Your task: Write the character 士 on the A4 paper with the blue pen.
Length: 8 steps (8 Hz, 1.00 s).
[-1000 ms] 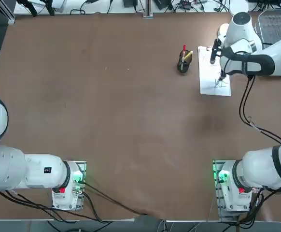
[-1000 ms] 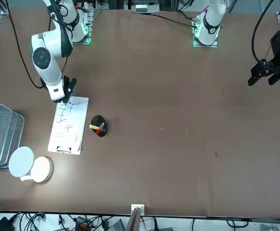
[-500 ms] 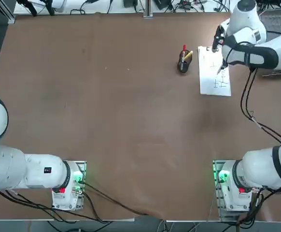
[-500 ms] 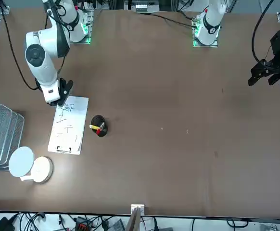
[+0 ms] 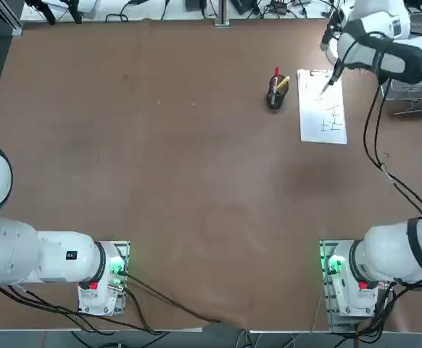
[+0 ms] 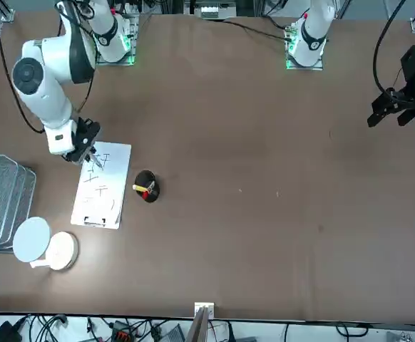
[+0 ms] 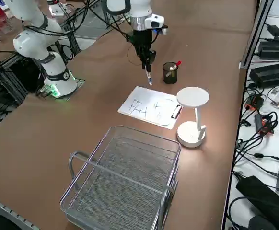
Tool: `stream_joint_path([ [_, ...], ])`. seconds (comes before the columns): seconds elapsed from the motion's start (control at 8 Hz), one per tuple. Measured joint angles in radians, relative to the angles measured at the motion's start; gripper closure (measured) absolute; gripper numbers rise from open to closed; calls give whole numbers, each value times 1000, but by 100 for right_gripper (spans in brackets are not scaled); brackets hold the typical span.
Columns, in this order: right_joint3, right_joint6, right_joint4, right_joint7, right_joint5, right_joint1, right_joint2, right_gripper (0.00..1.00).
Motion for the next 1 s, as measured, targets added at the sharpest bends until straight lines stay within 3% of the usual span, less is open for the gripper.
stream_joint_path([
  [1.0, 17, -86, 254, 486, 57, 105, 104, 80],
])
